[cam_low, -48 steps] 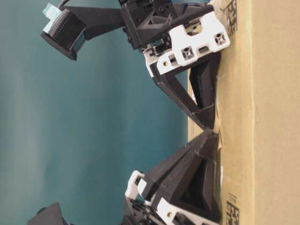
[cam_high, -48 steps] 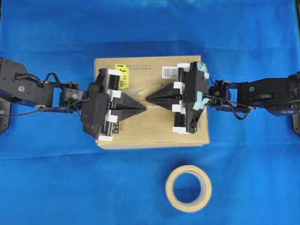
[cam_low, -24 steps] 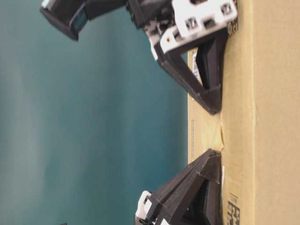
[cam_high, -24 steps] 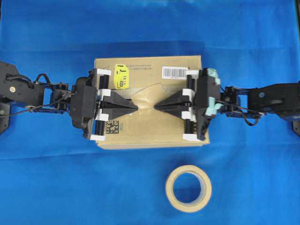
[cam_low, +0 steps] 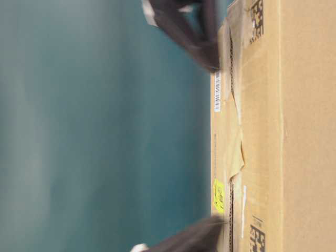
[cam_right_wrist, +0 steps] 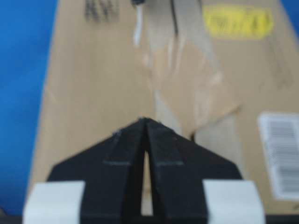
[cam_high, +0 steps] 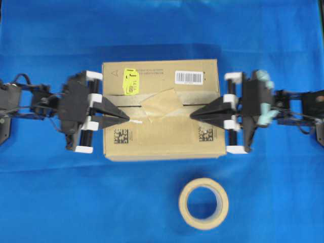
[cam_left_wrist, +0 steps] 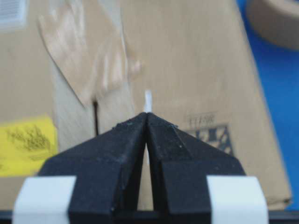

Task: Apply tape along the seams of the closed cardboard box to seal it securely.

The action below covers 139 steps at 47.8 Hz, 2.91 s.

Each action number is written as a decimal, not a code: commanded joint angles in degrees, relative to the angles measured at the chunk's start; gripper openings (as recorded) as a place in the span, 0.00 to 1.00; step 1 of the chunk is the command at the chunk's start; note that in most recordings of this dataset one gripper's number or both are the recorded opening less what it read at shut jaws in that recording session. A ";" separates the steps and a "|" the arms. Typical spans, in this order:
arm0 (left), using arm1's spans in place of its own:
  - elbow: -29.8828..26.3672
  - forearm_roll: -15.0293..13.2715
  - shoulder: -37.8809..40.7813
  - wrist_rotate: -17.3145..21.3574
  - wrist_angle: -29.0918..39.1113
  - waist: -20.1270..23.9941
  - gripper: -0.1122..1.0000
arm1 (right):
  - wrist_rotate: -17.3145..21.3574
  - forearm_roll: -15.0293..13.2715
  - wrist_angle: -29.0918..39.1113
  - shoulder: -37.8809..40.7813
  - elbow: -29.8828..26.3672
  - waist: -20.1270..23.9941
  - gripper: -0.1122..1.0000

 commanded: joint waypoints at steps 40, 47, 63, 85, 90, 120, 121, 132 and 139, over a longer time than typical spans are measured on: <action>17.14 -0.26 -36.91 -3.96 9.93 0.88 0.12 | -1.76 -0.79 25.84 -45.35 16.88 -4.75 0.11; 19.42 -0.26 -40.34 -4.31 12.04 0.88 0.12 | -1.67 -0.79 25.75 -46.32 19.51 -6.33 0.11; 21.09 -0.26 -42.19 -4.31 13.01 0.88 0.12 | -1.58 -0.79 24.79 -44.91 20.13 -6.42 0.11; 21.18 -0.26 -42.19 -4.31 13.01 0.88 0.12 | -1.58 -0.79 24.70 -44.91 20.13 -6.42 0.11; 21.18 -0.26 -42.19 -4.31 12.92 0.88 0.12 | -1.58 -0.79 24.79 -44.91 20.04 -6.42 0.11; 21.18 -0.26 -42.19 -4.31 12.83 0.88 0.12 | -1.67 -0.88 24.70 -44.91 20.13 -6.42 0.11; 21.18 -0.26 -42.19 -4.31 12.83 0.88 0.12 | -1.58 -0.79 24.70 -44.91 20.13 -6.42 0.11; 21.18 -0.26 -42.19 -4.31 12.83 0.88 0.12 | -1.58 -0.88 24.70 -44.82 20.13 -6.42 0.11; 21.18 -0.26 -42.19 -4.31 12.83 0.88 0.12 | -1.58 -0.79 24.70 -44.91 20.13 -6.42 0.11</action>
